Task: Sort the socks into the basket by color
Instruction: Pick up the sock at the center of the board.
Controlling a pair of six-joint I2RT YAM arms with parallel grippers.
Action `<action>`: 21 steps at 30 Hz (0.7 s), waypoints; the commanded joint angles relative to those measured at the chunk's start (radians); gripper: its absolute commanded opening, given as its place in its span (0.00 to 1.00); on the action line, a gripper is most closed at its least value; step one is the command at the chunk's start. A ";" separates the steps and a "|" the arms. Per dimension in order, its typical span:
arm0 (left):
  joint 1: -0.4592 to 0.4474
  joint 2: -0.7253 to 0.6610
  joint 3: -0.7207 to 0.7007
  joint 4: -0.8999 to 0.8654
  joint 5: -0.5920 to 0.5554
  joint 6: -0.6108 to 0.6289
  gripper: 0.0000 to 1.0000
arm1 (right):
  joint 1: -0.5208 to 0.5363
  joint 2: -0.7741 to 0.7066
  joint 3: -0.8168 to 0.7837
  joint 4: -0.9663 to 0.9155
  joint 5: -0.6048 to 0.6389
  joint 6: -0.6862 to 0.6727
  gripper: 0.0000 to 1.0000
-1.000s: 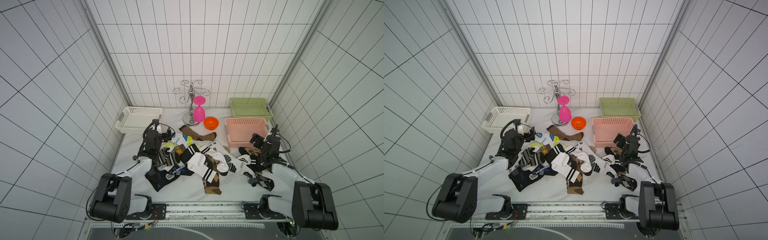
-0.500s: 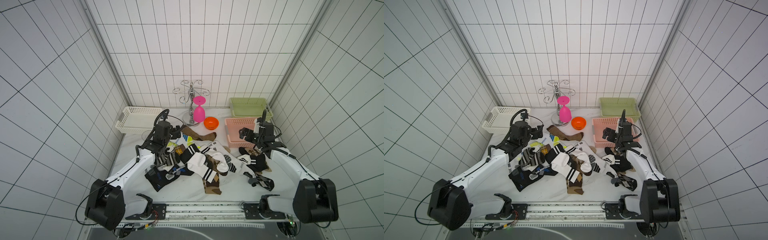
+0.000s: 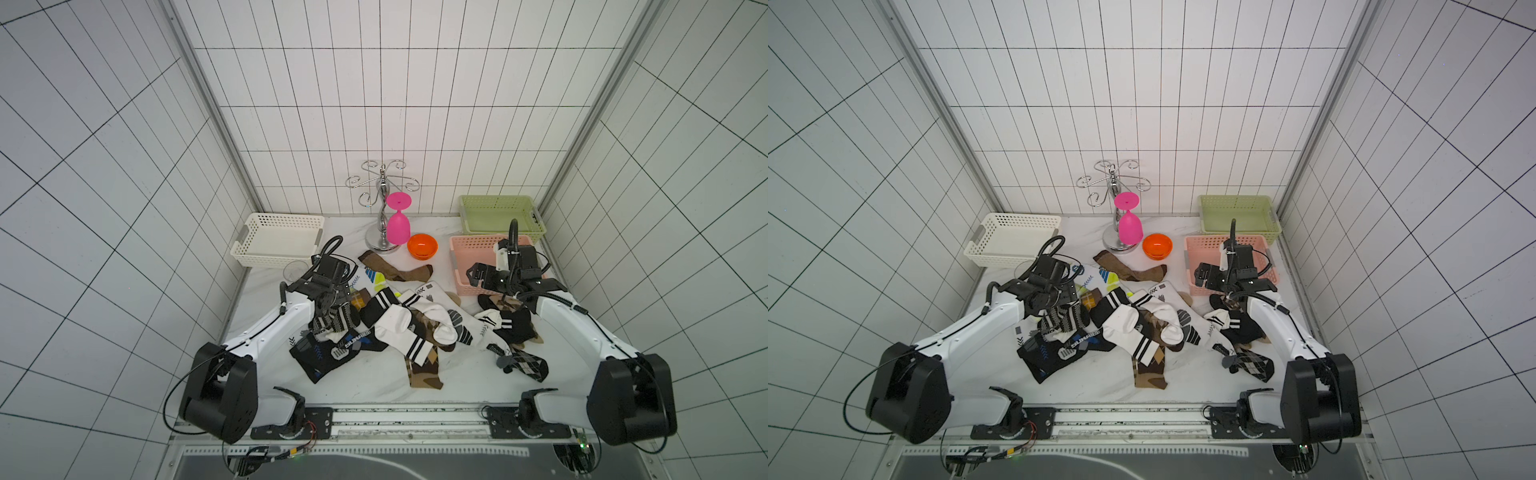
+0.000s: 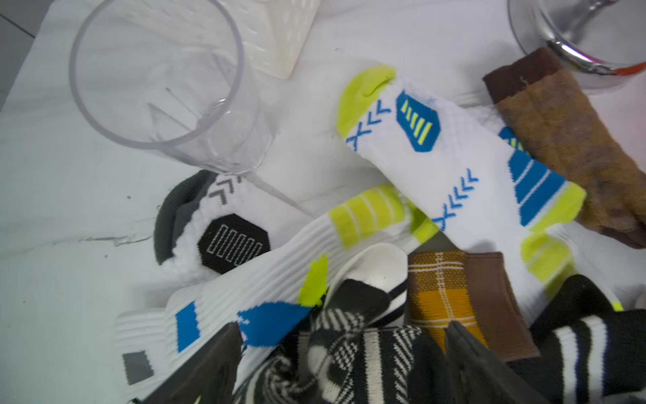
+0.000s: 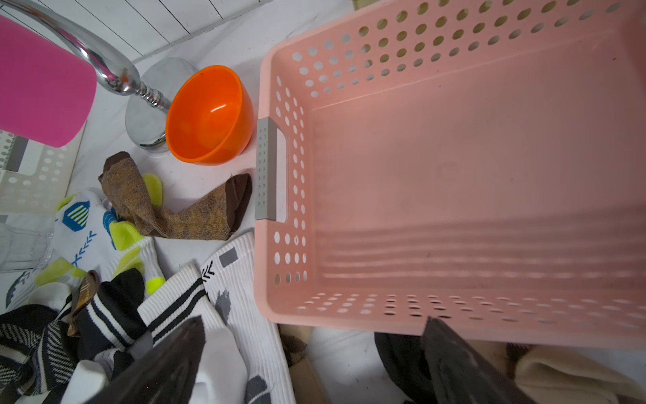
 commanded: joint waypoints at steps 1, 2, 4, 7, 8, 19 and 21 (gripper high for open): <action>0.025 0.021 -0.020 -0.019 -0.046 -0.063 0.91 | 0.017 0.017 0.111 -0.028 -0.020 -0.017 0.99; 0.029 0.026 -0.027 -0.013 -0.044 -0.064 0.90 | 0.019 0.019 0.114 -0.028 -0.020 -0.018 0.99; 0.031 0.031 -0.045 -0.003 -0.045 -0.069 0.87 | 0.020 0.023 0.118 -0.029 -0.021 -0.020 0.99; 0.032 0.024 -0.064 0.008 -0.017 -0.075 0.69 | 0.023 0.026 0.117 -0.029 -0.023 -0.020 0.99; 0.032 0.021 -0.070 0.009 -0.012 -0.082 0.63 | 0.024 0.028 0.118 -0.030 -0.024 -0.020 0.99; -0.012 -0.058 -0.046 -0.029 0.002 -0.080 0.00 | 0.034 0.072 0.137 -0.026 -0.046 -0.024 0.99; -0.025 -0.075 -0.018 -0.043 0.003 -0.071 0.00 | 0.036 0.080 0.148 -0.027 -0.050 -0.024 0.99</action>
